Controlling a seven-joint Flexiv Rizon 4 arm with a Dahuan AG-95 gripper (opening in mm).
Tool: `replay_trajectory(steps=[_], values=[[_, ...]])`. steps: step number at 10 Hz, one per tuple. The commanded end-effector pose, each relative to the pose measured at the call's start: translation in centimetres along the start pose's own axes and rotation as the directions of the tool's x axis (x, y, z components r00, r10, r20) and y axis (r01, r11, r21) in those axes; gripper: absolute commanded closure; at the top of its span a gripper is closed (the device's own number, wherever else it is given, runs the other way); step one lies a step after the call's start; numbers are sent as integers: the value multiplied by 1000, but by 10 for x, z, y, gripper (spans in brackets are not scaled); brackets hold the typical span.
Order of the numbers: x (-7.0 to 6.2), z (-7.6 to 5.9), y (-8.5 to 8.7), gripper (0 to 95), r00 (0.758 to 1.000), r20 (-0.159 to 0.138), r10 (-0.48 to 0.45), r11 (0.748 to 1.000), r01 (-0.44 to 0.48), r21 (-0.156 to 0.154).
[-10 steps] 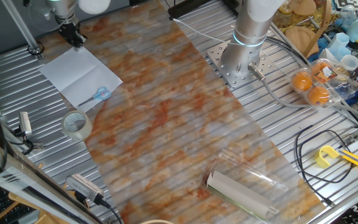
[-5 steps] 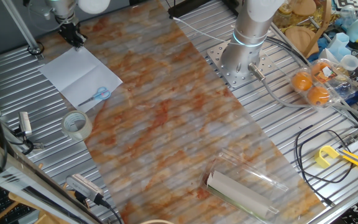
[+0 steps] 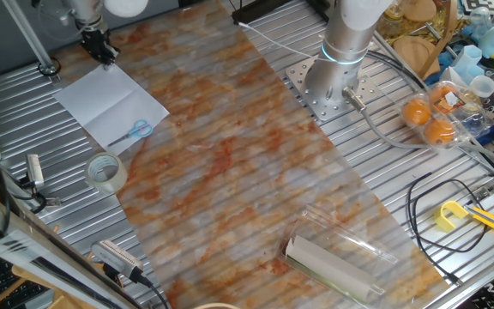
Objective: Unfold a piece of paper
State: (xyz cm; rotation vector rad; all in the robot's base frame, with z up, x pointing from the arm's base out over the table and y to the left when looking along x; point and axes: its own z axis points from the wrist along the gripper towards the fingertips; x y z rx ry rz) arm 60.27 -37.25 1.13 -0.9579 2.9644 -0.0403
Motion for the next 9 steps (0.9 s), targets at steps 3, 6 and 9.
replay_trajectory(steps=[3,6,9], values=[[-2,-1,0,950,1000,4,-1,1000,1,-17],[-2,-2,0,950,1000,0,-1,1000,1,-16],[-2,-3,0,950,1000,-2,-1,1000,1,-17]])
